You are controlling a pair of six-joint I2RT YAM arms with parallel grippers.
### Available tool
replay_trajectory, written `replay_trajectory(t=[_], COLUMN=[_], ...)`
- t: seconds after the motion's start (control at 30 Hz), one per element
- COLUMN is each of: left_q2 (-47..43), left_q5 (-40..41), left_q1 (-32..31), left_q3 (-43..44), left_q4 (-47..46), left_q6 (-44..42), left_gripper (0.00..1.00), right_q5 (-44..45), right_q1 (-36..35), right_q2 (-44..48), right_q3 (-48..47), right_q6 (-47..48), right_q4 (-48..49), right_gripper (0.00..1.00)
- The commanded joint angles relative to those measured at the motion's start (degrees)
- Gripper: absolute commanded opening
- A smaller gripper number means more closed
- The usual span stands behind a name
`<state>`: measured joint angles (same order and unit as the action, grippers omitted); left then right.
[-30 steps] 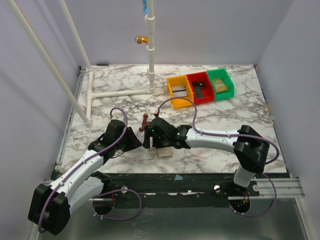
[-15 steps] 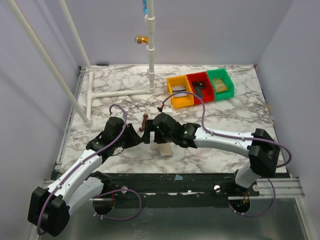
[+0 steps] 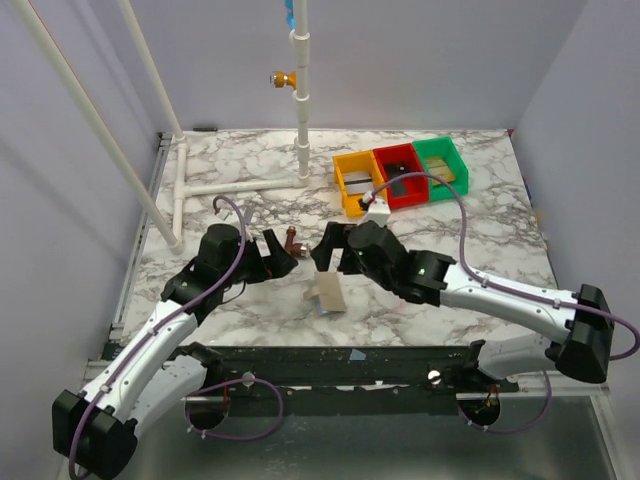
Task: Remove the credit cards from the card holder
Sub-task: Close the card holder at the center of the board, then reset both arms
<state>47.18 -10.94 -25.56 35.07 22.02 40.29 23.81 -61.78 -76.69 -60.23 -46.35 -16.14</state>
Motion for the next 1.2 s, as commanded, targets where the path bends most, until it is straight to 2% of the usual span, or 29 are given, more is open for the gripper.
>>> replay_trajectory(t=[0.0, 0.17, 0.43, 1.17], left_q2=[-2.4, -4.9, -8.4, -9.7], left_q5=[0.5, 2.5, 6.4, 8.8], left_q1=[0.2, 0.2, -0.3, -0.6], left_q3=[3.5, 5.8, 7.9, 8.0], left_q4=[0.3, 0.7, 1.6, 2.7], left_q6=[-3.1, -4.8, -7.1, -7.4], left_gripper=[0.99, 0.99, 0.99, 0.99], right_q5=[7.4, 11.1, 11.5, 9.3], right_q1=[1.7, 3.0, 3.4, 3.4], right_q2=[6.5, 14.1, 23.7, 24.7], right_q3=[2.8, 5.8, 10.8, 11.3], right_q6=[2.6, 4.7, 5.4, 4.9], right_q4=[-0.2, -0.2, 0.2, 1.3], right_gripper=[1.0, 1.0, 1.0, 1.0])
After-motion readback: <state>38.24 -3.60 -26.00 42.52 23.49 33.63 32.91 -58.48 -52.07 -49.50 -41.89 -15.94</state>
